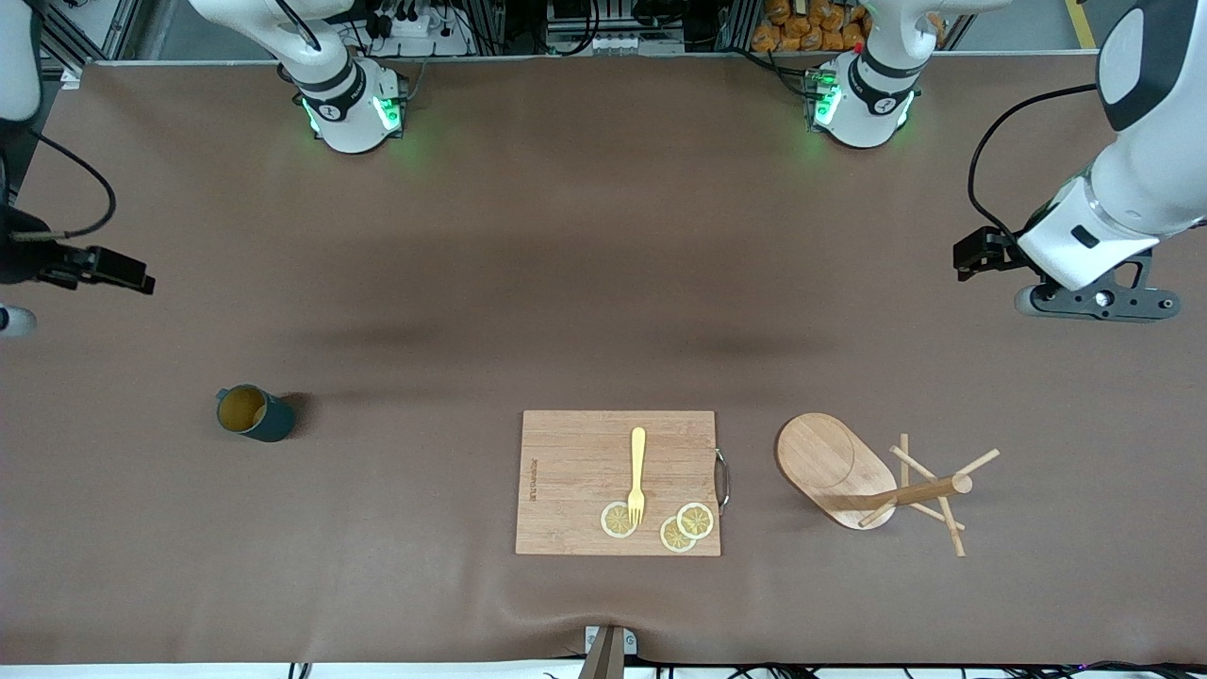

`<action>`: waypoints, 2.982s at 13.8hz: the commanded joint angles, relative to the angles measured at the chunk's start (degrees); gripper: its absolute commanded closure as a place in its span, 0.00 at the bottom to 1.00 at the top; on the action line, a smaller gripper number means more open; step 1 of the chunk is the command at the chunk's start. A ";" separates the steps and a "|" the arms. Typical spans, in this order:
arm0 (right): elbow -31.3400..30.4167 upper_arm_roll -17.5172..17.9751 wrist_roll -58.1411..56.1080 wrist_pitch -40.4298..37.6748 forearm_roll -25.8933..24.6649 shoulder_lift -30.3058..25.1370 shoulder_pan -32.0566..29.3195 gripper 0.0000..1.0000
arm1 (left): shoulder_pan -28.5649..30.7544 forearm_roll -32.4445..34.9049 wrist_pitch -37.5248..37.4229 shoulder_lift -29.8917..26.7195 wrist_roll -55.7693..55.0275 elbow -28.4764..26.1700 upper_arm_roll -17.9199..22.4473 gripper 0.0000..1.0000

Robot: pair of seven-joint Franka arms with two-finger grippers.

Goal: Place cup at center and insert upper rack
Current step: 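Move the right gripper down toward the teal mug, then grasp the teal mug rim with the right gripper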

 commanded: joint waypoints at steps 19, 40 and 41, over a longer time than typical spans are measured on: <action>-4.69 0.07 -0.98 33.63 -0.09 23.68 2.88 0.00 | 3.80 0.12 -2.05 0.26 -0.45 0.84 -0.37 0.00; -6.98 0.07 -12.32 33.21 3.52 27.47 2.27 1.00 | 4.59 0.12 -2.05 0.35 -0.54 0.84 0.16 0.00; -6.98 0.07 -12.41 32.86 3.52 27.47 2.27 1.00 | 4.59 0.03 -2.05 0.35 -0.54 0.76 0.16 0.00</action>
